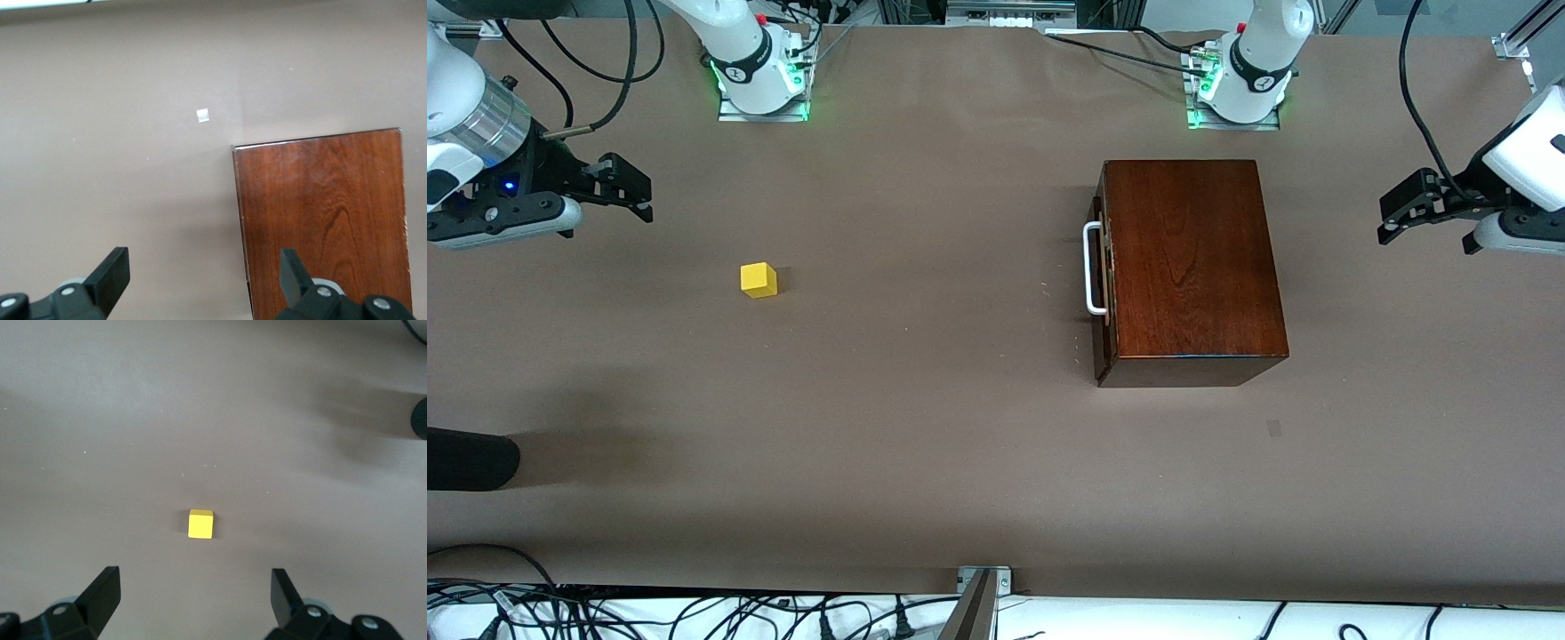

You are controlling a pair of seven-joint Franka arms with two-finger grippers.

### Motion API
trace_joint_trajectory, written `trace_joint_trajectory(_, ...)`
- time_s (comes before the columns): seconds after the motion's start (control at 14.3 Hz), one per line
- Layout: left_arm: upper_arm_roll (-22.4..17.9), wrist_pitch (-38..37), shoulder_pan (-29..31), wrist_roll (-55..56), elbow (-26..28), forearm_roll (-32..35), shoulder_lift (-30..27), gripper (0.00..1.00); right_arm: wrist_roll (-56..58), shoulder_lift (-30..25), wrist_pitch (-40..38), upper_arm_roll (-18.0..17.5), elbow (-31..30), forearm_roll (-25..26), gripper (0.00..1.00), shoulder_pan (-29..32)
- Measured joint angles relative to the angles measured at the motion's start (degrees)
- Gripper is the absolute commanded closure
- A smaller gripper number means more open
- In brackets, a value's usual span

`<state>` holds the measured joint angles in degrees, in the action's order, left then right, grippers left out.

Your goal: Open drawer, take yellow block, close drawer

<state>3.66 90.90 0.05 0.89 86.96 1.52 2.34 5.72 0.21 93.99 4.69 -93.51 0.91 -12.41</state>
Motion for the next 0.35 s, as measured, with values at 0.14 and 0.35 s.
trace_joint_trajectory(0.14, -1.14, 1.91, -0.06, 0.88, 5.38, 0.0, -2.52, 0.0, 0.0, 0.0, 0.0, 0.0, 0.0, 0.0, 0.0, 0.0)
trace_joint_trajectory(0.35, -1.45, 2.96, -0.12, 1.14, 9.17, 0.0, -3.61, 0.0, 0.0, 0.0, 0.02, 0.0, 0.01, 0.0, 0.0, 0.0)
